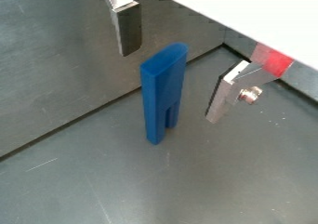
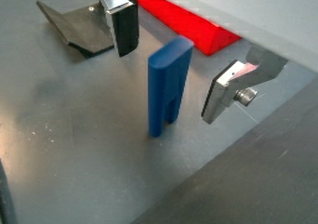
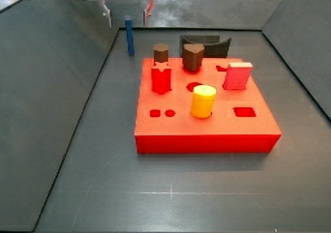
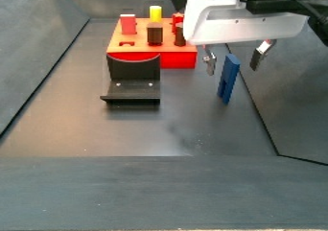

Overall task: Pick up the square-circle object. Move up. Move to above the board. Insert the square-circle object.
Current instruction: Pick up the square-circle object.

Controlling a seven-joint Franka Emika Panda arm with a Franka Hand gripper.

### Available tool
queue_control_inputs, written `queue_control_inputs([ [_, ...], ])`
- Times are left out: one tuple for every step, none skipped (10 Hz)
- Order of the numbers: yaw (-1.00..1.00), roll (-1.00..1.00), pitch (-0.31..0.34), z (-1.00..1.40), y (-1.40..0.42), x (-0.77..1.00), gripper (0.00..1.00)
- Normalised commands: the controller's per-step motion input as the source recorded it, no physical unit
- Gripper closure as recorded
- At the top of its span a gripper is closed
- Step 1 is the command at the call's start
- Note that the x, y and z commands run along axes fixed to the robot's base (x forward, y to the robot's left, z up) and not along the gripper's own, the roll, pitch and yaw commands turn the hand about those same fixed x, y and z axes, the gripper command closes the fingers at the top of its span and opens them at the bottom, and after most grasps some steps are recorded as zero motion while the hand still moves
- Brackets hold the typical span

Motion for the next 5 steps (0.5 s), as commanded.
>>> queue_control_inputs([
  [0.00,-0.14,-0.043,-0.13,0.00,0.00,0.00],
  [0.00,0.00,0.000,0.00,0.00,0.00,0.00],
  [0.00,0.00,0.000,0.00,0.00,0.00,1.00],
  [0.00,0.00,0.000,0.00,0.00,0.00,1.00],
  [0.00,0.00,0.000,0.00,0.00,0.00,1.00],
])
